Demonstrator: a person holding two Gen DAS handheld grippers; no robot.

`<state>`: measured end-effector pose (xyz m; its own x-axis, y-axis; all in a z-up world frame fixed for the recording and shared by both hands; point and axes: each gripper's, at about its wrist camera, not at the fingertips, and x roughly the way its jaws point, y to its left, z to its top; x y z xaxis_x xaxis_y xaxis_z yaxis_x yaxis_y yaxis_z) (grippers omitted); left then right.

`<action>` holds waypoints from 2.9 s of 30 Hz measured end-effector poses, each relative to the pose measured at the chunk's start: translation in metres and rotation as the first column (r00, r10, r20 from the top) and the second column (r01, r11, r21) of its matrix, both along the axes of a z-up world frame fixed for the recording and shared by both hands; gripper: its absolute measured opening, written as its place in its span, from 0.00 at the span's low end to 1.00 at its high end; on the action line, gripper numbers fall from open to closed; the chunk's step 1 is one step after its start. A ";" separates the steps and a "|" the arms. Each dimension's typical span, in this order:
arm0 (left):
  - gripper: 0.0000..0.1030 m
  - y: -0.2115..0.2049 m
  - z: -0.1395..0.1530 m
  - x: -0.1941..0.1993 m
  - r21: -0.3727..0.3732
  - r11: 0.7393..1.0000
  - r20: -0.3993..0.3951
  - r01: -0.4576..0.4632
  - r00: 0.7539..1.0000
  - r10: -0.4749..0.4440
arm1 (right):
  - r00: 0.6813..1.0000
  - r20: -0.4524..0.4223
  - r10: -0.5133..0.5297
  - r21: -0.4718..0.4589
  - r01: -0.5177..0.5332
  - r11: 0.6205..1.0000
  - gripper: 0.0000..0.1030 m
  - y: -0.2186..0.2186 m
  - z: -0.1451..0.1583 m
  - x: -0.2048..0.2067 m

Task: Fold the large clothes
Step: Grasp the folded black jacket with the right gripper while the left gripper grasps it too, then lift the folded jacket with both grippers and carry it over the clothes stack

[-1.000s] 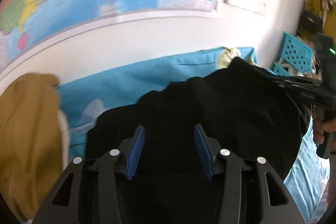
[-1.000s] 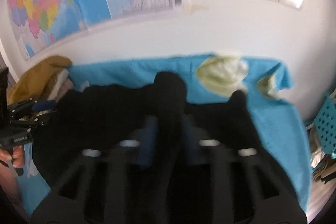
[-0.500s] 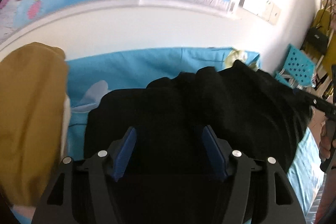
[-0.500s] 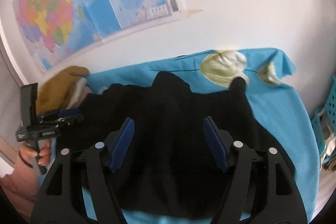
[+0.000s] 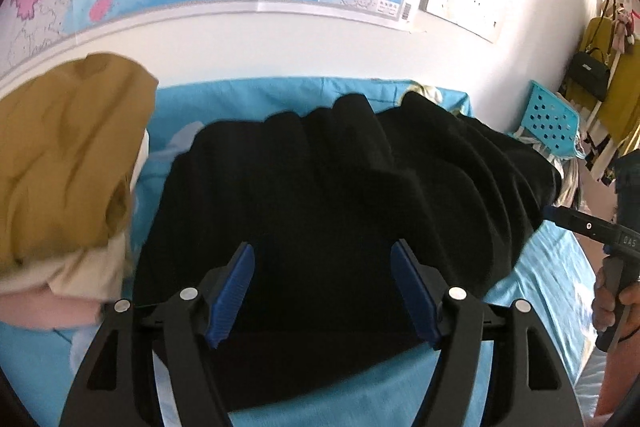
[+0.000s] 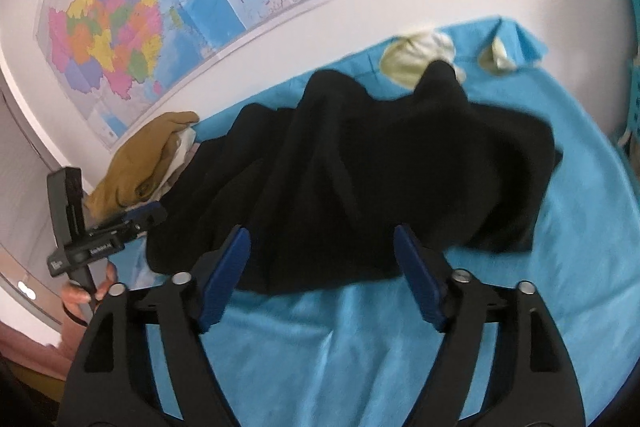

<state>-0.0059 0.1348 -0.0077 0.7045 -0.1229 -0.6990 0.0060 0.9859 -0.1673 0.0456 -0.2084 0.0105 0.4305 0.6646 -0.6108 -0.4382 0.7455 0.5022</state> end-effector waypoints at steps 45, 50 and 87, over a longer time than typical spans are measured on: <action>0.78 0.020 -0.057 -0.002 -0.690 0.703 -0.132 -0.176 0.984 0.116 | 0.938 -0.287 -0.194 0.192 0.255 0.948 0.93 0.028 -0.051 0.053; 0.68 0.037 -0.065 -0.021 -0.719 0.654 -0.174 -0.236 0.972 0.160 | 0.941 -0.283 -0.184 0.188 0.242 0.952 0.89 0.027 -0.050 0.049; 0.94 0.048 -0.051 0.058 -0.540 0.796 -0.180 -0.274 0.961 0.210 | 0.922 -0.334 -0.198 0.233 0.284 0.930 0.65 0.017 -0.056 0.073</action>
